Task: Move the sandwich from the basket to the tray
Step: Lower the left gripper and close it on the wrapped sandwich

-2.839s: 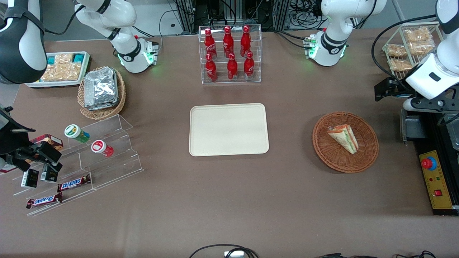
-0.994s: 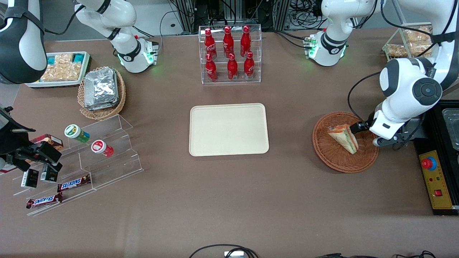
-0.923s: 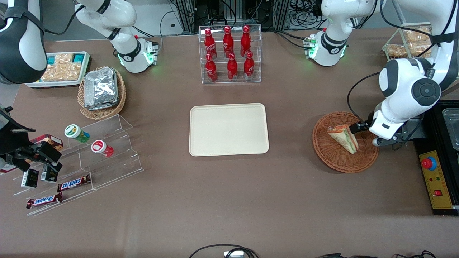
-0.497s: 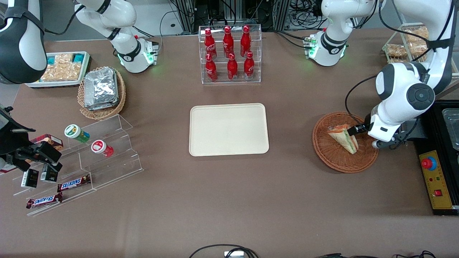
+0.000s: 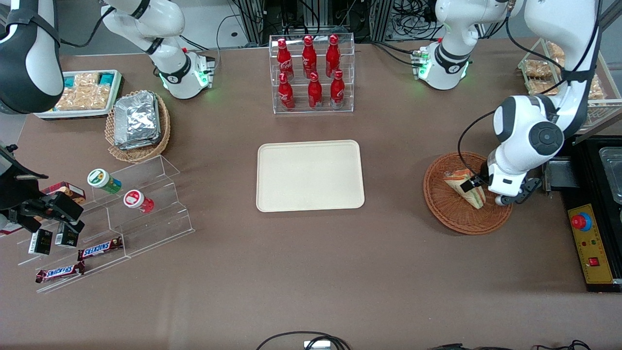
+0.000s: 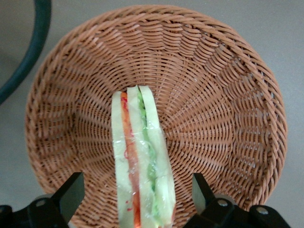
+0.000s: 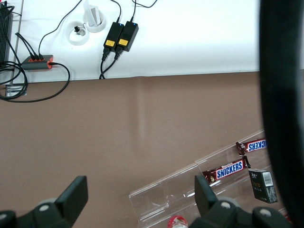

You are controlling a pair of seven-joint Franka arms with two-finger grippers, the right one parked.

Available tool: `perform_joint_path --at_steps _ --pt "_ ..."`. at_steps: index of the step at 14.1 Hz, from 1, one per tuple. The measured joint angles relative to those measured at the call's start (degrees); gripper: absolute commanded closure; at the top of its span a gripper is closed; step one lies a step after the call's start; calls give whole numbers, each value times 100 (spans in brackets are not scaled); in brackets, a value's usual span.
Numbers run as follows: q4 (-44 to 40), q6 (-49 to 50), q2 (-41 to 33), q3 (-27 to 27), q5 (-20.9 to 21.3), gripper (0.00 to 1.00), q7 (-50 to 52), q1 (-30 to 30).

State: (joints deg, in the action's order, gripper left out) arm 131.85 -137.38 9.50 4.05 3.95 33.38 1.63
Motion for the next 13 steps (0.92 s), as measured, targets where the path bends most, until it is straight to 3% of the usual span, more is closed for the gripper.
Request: perform_joint_path --at_steps 5,6,7,8,9,13 --pt "410 -775 249 4 -2 1 96 0" --pt "425 -818 297 4 -3 18 100 0" --pt "425 -838 329 4 -3 61 101 0" --pt "425 -853 344 4 -3 89 104 0" --pt "425 -855 344 4 -3 100 104 0" --pt "408 -786 316 3 -3 100 95 2"
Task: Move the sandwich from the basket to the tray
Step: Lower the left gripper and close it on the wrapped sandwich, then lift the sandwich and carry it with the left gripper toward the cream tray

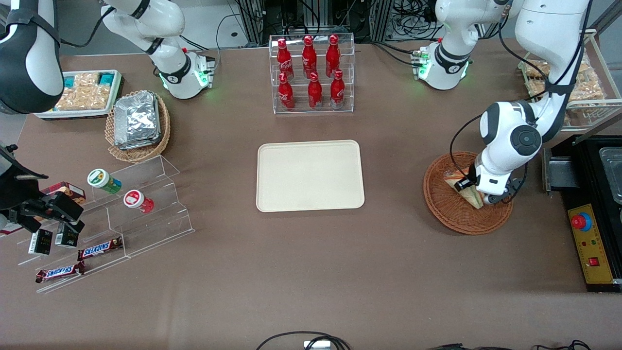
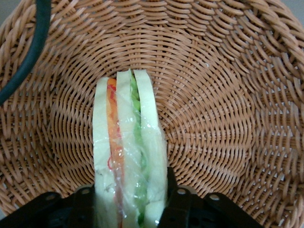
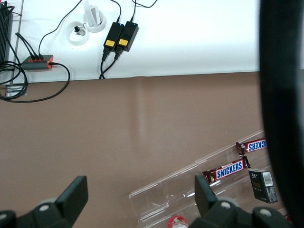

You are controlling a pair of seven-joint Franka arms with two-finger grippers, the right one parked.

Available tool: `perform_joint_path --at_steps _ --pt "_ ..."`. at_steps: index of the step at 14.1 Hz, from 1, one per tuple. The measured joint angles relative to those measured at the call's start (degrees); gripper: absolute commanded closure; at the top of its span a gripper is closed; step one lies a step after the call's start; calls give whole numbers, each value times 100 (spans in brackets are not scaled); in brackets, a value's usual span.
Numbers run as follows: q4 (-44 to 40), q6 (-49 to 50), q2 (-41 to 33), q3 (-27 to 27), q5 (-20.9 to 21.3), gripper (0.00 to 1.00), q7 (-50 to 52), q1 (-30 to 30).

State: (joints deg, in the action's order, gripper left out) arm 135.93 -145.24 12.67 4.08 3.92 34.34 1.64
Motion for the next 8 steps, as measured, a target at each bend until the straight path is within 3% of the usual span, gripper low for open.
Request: perform_joint_path --at_steps 8 --pt "-748 1923 -980 99 2 100 -373 -17"
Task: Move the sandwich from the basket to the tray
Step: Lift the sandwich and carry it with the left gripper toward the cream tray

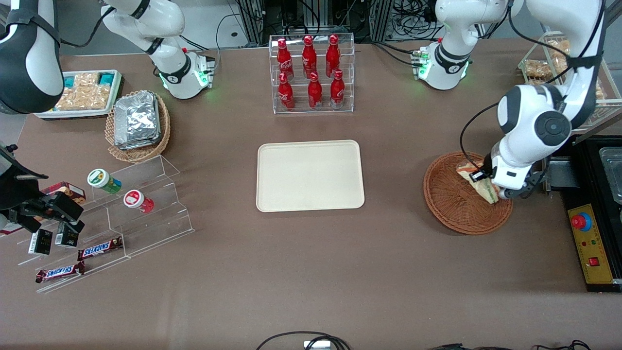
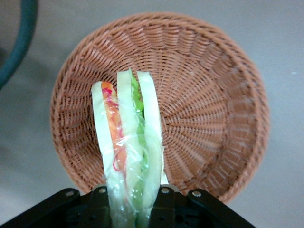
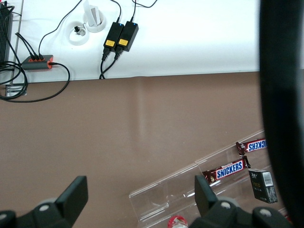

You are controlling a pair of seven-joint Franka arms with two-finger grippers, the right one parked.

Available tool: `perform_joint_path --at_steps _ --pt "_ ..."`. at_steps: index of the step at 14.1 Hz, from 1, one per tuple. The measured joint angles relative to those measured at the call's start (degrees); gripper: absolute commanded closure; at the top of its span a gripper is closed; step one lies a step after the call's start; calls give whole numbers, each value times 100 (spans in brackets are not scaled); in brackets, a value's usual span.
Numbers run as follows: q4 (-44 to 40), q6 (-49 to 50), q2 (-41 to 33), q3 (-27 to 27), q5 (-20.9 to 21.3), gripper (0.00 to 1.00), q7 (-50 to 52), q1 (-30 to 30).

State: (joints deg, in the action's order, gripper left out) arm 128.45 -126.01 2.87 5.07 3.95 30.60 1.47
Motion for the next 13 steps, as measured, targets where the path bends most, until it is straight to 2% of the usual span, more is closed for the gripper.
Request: perform_joint_path --at_steps 3,9,13 --pt "-524 614 -126 506 4 100 -86 -83" --pt "-757 673 -126 1763 48 100 141 -144" --pt "-758 673 -120 2038 112 100 272 -168"
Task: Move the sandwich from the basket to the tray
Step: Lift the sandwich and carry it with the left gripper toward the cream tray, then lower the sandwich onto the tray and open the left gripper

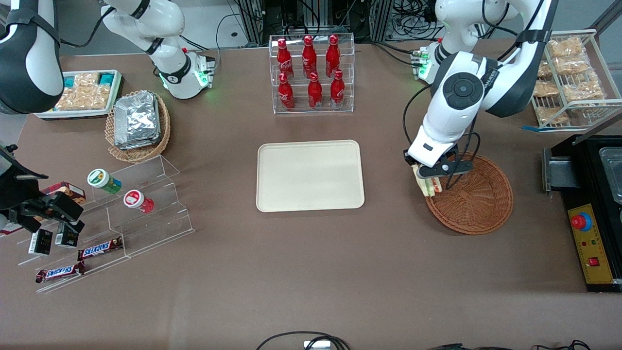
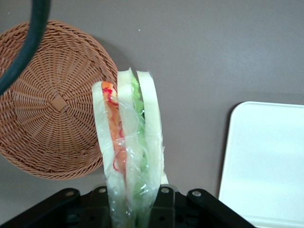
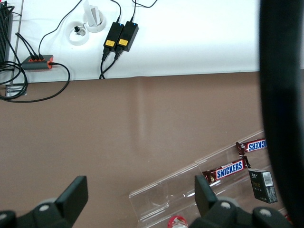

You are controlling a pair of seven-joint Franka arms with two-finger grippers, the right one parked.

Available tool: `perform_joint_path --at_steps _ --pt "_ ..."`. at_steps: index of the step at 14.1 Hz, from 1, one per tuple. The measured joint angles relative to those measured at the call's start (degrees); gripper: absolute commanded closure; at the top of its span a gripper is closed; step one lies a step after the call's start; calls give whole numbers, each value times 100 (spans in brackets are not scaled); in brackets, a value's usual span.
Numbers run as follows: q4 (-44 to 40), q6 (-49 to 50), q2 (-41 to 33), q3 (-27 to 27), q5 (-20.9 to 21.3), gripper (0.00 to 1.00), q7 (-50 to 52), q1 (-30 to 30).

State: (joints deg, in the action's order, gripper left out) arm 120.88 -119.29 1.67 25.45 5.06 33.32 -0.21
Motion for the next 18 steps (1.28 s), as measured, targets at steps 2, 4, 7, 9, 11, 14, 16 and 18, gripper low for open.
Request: perform_joint_path --at_steps 2,4,7,9,11,14,16,18 --pt "0 -3 7 56 17 100 -1 -133" --pt "-3 -22 12 103 79 100 -1 -387" --pt "-35 -135 121 143 138 100 -1 -843" --pt "-37 -276 300 151 210 99 0 -1132" --pt "-38 -465 526 153 233 99 5 -1348" --pt "-61 -653 891 153 242 97 47 -1649" --pt "-96 -797 1105 151 358 97 185 -1818" --pt "-118 -983 1347 151 719 97 521 -1936"
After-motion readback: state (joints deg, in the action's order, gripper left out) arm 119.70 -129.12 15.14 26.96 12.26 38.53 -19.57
